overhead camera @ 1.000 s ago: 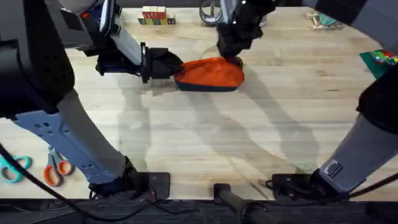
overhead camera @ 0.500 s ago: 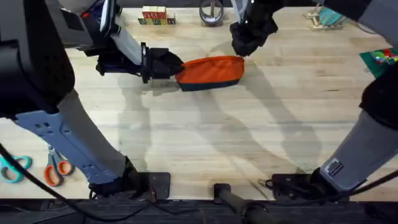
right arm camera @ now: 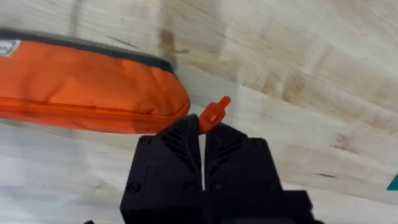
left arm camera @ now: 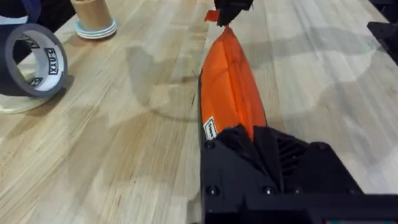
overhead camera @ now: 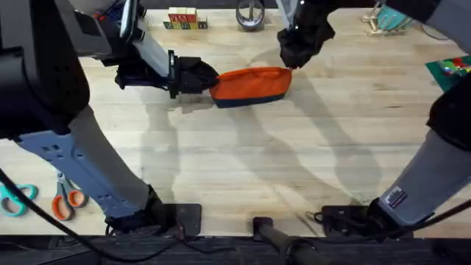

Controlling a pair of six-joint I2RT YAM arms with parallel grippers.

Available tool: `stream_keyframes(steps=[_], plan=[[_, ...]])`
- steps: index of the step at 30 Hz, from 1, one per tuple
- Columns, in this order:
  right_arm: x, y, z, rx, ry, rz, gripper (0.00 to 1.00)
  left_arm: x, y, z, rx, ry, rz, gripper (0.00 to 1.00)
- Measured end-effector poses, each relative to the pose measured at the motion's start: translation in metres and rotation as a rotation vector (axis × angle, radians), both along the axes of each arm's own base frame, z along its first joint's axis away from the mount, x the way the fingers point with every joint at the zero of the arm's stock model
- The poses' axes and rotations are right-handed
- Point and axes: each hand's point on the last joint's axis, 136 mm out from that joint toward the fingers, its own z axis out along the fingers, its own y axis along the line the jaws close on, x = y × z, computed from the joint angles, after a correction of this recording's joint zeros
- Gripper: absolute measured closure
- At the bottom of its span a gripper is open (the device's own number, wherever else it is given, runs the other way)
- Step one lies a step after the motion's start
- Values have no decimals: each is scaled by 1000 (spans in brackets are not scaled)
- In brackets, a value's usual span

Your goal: Unzip the bag, pick up the pens from the table one at a time and place them inside, then zip the bag closed.

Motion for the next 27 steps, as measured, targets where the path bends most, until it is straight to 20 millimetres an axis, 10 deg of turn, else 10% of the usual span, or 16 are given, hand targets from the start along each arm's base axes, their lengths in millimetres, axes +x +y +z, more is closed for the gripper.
stream_keyframes(steps=[27], plan=[[2,-28,-43,53,154,-99,971,-1,-3,1,-3,3,-8,959]])
